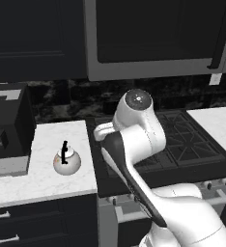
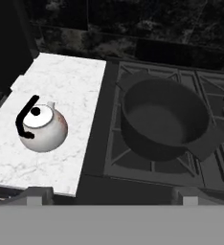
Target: Pick the kettle from the counter and place it on a stove burner. Then turn the burner on.
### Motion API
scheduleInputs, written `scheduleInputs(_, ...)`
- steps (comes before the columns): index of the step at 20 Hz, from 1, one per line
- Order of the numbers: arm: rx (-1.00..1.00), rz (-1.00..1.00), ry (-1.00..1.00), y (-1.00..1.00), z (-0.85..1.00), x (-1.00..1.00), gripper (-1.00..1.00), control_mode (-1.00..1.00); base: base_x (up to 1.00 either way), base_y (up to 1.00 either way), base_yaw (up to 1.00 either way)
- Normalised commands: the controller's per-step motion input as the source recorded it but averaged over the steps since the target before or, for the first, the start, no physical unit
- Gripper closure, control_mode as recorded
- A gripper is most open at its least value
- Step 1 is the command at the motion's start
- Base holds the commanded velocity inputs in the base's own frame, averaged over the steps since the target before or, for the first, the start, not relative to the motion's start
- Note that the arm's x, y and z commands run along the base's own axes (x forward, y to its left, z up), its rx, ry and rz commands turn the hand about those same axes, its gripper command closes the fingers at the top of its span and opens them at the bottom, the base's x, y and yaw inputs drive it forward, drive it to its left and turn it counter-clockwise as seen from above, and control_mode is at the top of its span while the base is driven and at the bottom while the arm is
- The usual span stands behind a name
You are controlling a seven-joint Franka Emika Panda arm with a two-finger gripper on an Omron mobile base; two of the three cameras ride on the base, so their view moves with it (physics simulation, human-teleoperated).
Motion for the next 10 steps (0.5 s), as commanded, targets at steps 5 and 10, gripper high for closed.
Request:
scheduleInputs(5,-0.02,0.00,0.00,1.00,-0.32,0.02,-1.00,-1.00,0.00,0.00,0.00)
scheduleInputs(10,0.00,0.00,0.05,1.00,-0.41,0.37,-1.00,-1.00,0.00,0.00,0.00)
